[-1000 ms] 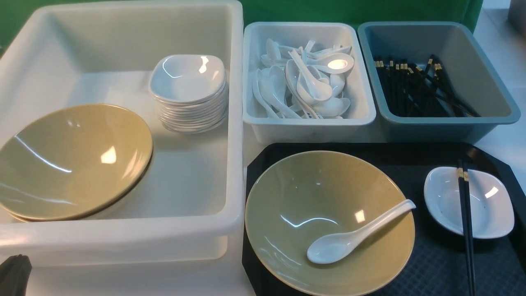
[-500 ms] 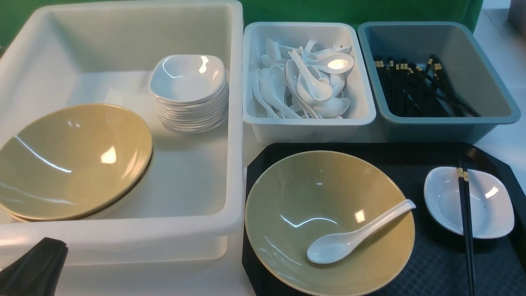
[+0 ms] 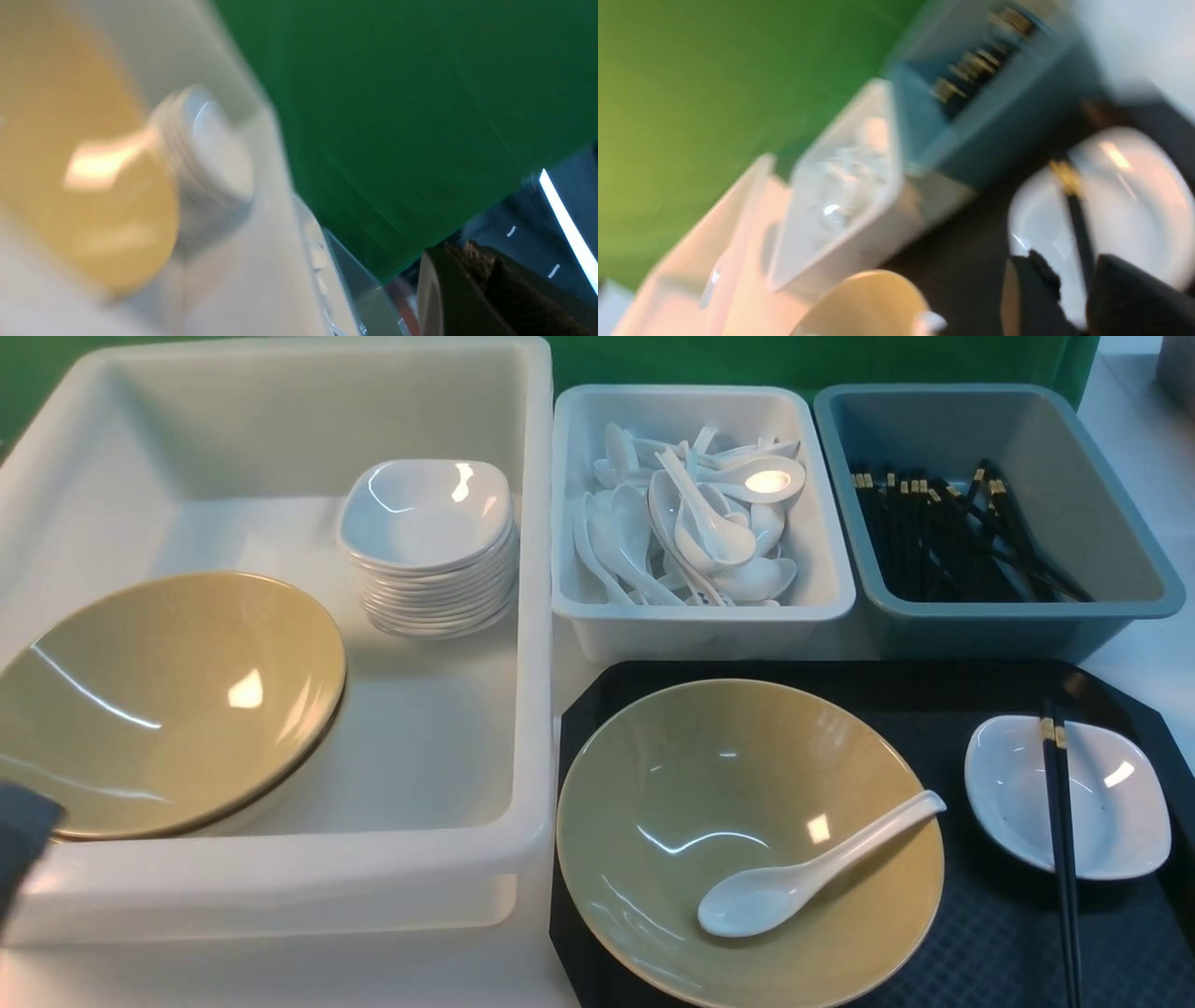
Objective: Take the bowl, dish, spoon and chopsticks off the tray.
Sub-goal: Use the right arm to grab the chopsticks
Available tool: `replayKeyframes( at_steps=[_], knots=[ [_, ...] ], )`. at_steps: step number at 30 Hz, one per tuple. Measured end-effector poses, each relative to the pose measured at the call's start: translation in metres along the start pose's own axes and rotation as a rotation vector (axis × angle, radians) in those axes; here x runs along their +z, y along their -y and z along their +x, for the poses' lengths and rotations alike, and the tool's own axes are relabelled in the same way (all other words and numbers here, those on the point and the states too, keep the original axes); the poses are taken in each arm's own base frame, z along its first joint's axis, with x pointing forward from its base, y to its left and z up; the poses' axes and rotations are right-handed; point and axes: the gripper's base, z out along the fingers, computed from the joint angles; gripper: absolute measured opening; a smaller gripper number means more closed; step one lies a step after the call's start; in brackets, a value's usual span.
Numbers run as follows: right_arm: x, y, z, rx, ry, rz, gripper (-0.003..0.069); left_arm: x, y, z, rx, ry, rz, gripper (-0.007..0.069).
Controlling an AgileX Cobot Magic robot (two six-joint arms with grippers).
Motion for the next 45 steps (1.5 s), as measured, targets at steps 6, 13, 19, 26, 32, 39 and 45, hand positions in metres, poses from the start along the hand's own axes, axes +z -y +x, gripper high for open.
replayKeyframes(
  at_steps=[6,13,19,26,32,39,45],
  knots=[
    [0.012,-0.057,-0.054,-0.423,-0.141,0.018,0.0074,0.027,0.034,-0.038,0.353,-0.218,-0.077,-0.0008],
    [0.06,-0.101,-0.094,-0.78,-0.603,0.095,0.0033,0.068,0.042,-0.071,0.647,-0.661,-0.276,-0.0008],
    [0.098,-0.099,-0.084,-0.859,-0.862,0.135,0.0034,0.097,0.049,-0.053,0.798,-0.919,-0.147,-0.0008],
    [0.152,-0.071,-0.059,-0.842,-1.028,0.381,0.0064,0.143,0.082,0.0,0.992,-1.188,0.102,-0.0008],
    [0.195,-0.041,-0.04,-0.7,-1.074,0.491,0.0228,0.171,0.112,0.03,1.107,-1.214,0.219,-0.0008],
    [0.233,-0.015,-0.013,-0.558,-1.088,0.517,0.0447,0.183,0.134,0.063,1.191,-1.227,0.318,-0.0008],
    [0.248,0.002,0.005,-0.523,-1.131,0.562,0.0458,0.185,0.135,0.08,1.215,-1.278,0.341,-0.0008]
  ],
)
